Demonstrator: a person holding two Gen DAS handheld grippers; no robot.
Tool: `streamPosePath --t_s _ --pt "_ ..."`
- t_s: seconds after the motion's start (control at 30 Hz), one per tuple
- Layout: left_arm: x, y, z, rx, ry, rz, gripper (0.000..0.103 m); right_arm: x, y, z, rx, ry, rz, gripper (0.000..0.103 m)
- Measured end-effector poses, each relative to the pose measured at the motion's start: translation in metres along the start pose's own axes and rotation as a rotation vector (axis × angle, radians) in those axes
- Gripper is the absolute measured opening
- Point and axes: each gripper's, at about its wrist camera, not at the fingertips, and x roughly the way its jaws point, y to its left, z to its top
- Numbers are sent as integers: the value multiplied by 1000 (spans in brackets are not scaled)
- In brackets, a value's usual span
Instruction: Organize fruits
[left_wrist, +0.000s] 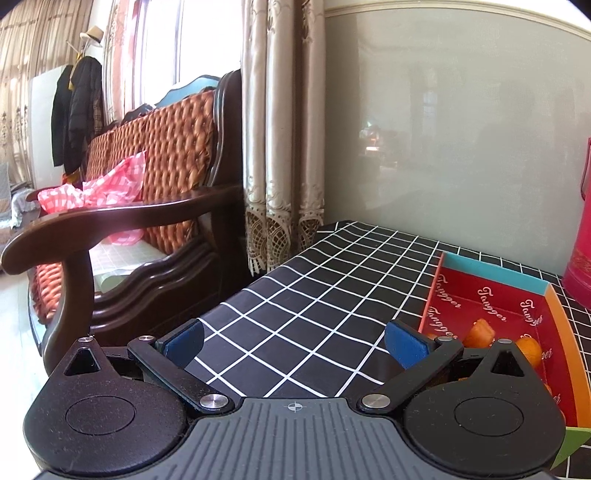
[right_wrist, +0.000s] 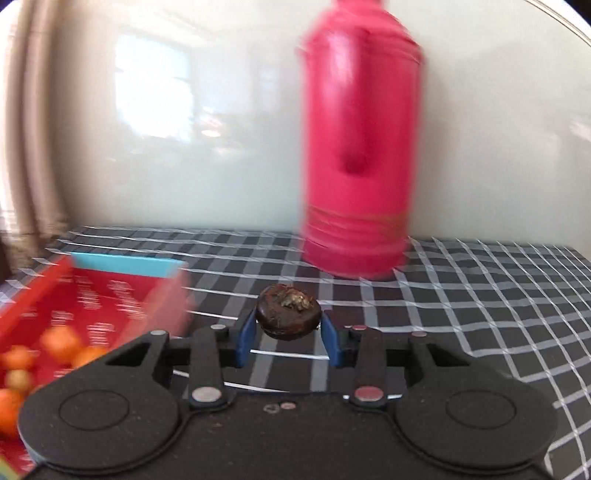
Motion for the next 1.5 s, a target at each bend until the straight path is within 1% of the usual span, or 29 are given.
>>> streamPosePath --t_s 0.17,0.3,0.47,0.57,0.63,0.67,0.7,0.73,0.77,0.8,0.83,0.97,1.03,1.17,1.27,1.3,1.37,1.43,1.5 --pt "0 1 0 5 -3 5 103 -20 33 0 -96 -60 151 31" --pt "0 0 0 11 -4 8 103 -26 62 -4 -190 -75 213 30" --pt "0 2 -1 19 -6 14 103 -25 93 -10 -264 -47 265 28" --pt "1 6 -1 16 -1 20 103 -27 102 -14 -281 -32 276 35" --pt "2 9 -1 11 2 26 103 -30 103 -16 -282 -41 284 41" --pt "2 11 0 8 3 27 103 -33 99 -14 -271 -49 283 43" --pt "3 12 0 4 4 27 103 -36 93 -12 -254 -56 279 50" --pt "3 13 0 -2 5 27 103 -37 86 -10 -235 -64 266 63" --pt "4 14 1 -8 8 25 103 -38 77 -7 -213 -74 248 70" --pt "4 14 1 -15 11 21 103 -41 66 -4 -190 -85 230 74" --pt "5 14 1 -20 12 15 103 -40 58 -2 -176 -92 214 73" --pt "4 8 1 -19 10 -4 103 -42 29 2 -131 -103 147 73" --pt "3 3 1 -13 14 -16 103 -42 18 0 -107 -93 114 76" --pt "1 -8 1 0 11 -37 103 -42 3 -4 -62 -48 67 82" --pt "-4 -19 2 20 13 -69 103 -46 -4 -7 -29 -9 34 92" --pt "-6 -23 2 33 8 -79 103 -47 -6 -8 -23 6 25 96" --pt "-14 -32 1 67 -9 -95 103 -52 -8 -9 -31 29 -1 97" --pt "-23 -38 0 89 -10 -128 103 -56 -9 -9 -29 58 -19 97" --pt "-32 -46 -1 110 -7 -171 103 -61 -7 -9 -6 102 -4 97"
